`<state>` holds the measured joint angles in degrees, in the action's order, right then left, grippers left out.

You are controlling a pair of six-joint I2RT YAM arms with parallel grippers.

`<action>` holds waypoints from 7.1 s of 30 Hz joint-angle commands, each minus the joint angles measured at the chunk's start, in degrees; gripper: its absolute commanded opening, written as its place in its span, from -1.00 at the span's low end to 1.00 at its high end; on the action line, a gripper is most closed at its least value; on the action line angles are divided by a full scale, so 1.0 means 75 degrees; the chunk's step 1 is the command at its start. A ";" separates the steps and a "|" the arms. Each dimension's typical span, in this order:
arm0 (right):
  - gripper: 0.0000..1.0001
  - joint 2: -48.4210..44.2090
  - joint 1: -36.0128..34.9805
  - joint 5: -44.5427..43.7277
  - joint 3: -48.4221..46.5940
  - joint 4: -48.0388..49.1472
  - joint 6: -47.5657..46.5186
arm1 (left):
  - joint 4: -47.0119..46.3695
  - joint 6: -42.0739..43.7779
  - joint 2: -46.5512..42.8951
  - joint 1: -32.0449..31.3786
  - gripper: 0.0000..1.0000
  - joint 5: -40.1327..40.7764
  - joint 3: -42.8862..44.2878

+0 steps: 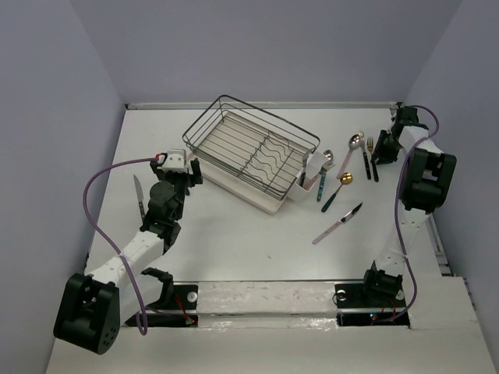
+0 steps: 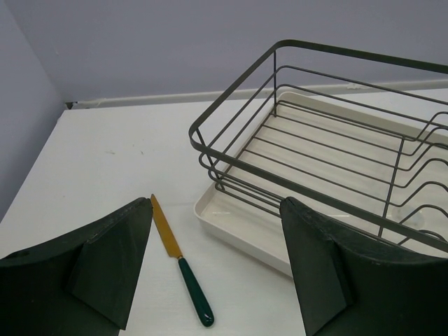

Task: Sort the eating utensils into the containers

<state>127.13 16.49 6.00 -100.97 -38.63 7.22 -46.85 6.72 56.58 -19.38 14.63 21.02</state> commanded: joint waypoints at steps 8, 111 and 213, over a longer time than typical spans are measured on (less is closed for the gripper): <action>-0.42 -0.0076 -0.0230 -0.1432 0.0466 -0.0403 -0.0295 | -0.0433 -0.0029 -0.0149 0.0041 0.70 -0.0018 0.0163; 0.46 -0.9955 -0.5714 -0.0095 0.7203 0.8472 -0.0707 | -0.0187 0.0053 -0.1004 0.0111 0.69 -0.0240 -0.0189; -1.00 -0.9193 -0.5996 -0.0082 0.8843 1.0026 -0.0835 | 0.0024 -0.0006 -0.1274 0.0638 0.68 -0.0264 -0.0505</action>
<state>59.55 -27.88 11.49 -38.00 32.67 1.93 -43.44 6.90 47.70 -14.90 13.08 17.61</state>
